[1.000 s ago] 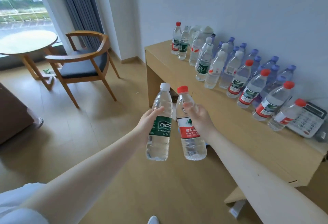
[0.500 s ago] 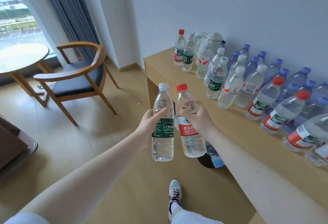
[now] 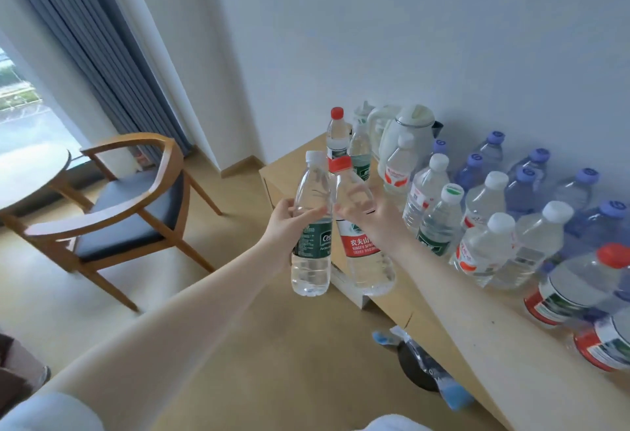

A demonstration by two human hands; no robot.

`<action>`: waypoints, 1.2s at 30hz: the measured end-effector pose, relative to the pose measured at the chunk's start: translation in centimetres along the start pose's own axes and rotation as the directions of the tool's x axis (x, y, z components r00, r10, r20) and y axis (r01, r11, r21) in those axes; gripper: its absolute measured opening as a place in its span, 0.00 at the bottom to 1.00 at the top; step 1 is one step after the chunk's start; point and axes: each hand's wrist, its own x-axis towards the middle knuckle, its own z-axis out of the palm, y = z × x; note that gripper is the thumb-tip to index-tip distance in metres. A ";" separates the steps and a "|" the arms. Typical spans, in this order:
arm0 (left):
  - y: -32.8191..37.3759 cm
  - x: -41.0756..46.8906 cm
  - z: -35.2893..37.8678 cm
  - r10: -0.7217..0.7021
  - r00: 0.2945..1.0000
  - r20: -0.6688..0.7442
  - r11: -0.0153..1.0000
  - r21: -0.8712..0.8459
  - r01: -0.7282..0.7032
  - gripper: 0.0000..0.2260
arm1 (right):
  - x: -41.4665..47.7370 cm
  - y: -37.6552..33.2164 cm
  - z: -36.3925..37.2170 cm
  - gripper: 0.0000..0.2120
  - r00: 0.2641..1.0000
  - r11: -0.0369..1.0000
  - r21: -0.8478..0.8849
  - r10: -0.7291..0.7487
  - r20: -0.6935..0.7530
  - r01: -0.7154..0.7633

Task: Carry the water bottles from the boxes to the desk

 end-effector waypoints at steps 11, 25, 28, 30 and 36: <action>5.8 13.4 1.9 0.052 0.962 0.269 0.997 0.038 -0.065 0.19 | 9.3 0.3 -0.9 0.23 0.949 0.996 -0.019 0.074 -0.306 -0.084; 5.4 23.3 1.9 0.078 0.809 0.582 0.807 0.440 -0.394 0.29 | 13.2 3.0 1.7 0.30 0.705 0.929 -0.054 0.238 -0.668 -0.365; 4.7 24.1 2.6 0.056 0.803 0.594 0.779 0.476 -0.407 0.27 | 13.0 4.3 2.3 0.29 0.659 0.905 -0.073 0.247 -0.711 -0.418; 4.2 24.5 3.1 0.036 0.808 0.588 0.793 0.475 -0.381 0.25 | 12.9 5.0 2.5 0.32 0.613 0.891 -0.056 0.264 -0.745 -0.451; 2.6 25.3 4.6 0.005 0.805 0.593 0.810 0.469 -0.351 0.23 | 12.9 6.5 2.4 0.28 0.561 0.869 -0.051 0.271 -0.782 -0.491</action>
